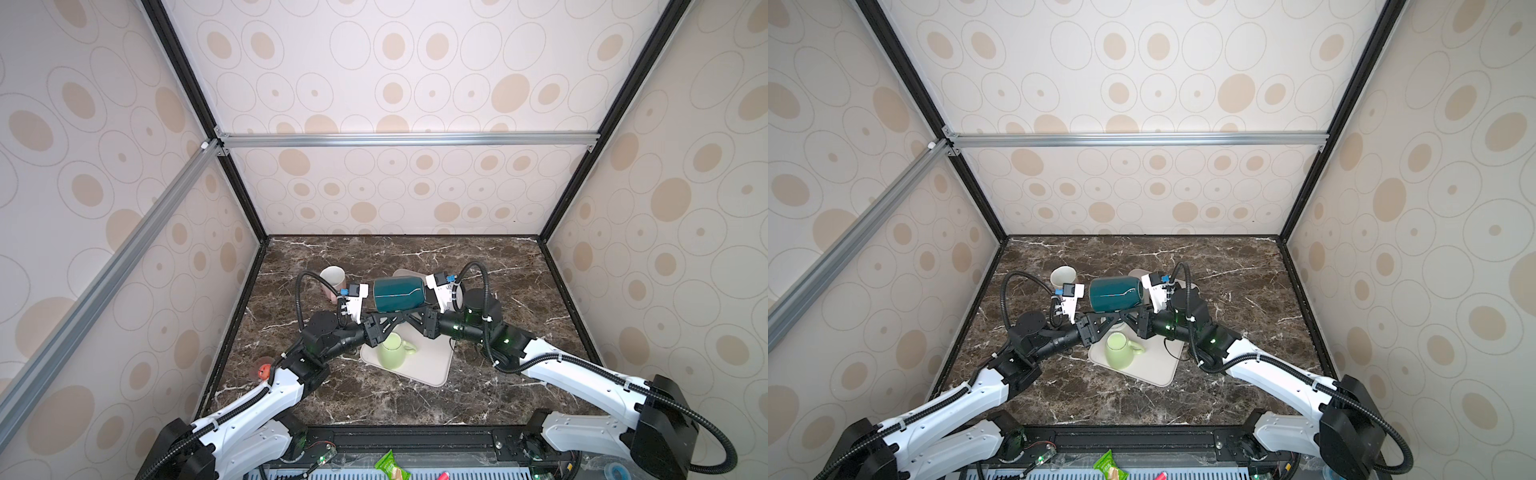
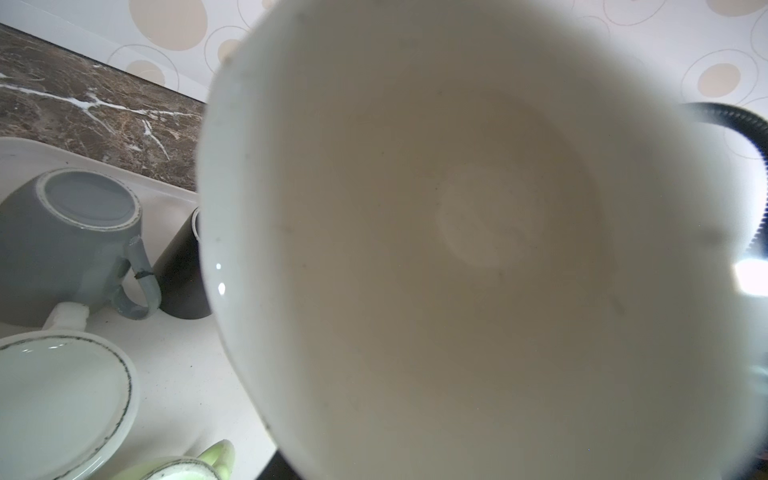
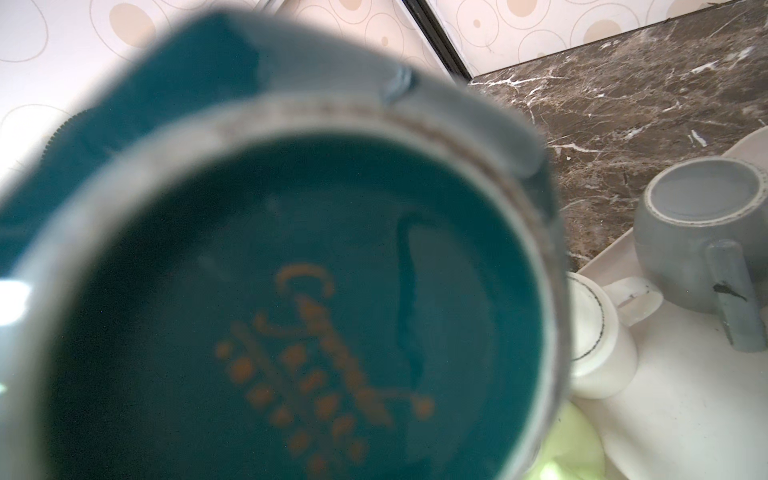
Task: Turn the mug right side up
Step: 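Hold the teal mug with both grippers and tilt it above the tray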
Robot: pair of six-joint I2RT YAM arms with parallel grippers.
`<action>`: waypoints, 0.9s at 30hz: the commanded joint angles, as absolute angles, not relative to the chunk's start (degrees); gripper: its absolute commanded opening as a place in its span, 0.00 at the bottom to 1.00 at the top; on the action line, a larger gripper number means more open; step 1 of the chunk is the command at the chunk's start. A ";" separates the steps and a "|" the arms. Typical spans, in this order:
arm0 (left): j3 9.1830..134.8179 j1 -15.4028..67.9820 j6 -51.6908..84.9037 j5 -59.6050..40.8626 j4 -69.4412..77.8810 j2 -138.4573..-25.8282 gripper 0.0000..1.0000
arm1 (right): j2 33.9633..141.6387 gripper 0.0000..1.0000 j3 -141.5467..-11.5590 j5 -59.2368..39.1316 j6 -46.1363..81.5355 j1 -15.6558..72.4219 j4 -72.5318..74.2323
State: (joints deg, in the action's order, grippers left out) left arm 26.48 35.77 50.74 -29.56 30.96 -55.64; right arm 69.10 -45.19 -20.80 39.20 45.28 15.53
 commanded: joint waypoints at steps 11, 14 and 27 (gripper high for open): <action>28.88 36.73 48.23 -30.29 32.88 -52.41 0.06 | 73.60 0.00 -47.08 -21.27 38.23 45.72 17.70; 28.95 36.69 48.15 -29.73 32.70 -52.38 0.04 | 73.95 0.00 -47.19 -21.28 38.31 45.76 17.76; 29.09 36.74 47.80 -28.01 31.30 -52.60 0.00 | 74.52 0.00 -47.20 -20.84 38.25 45.75 17.62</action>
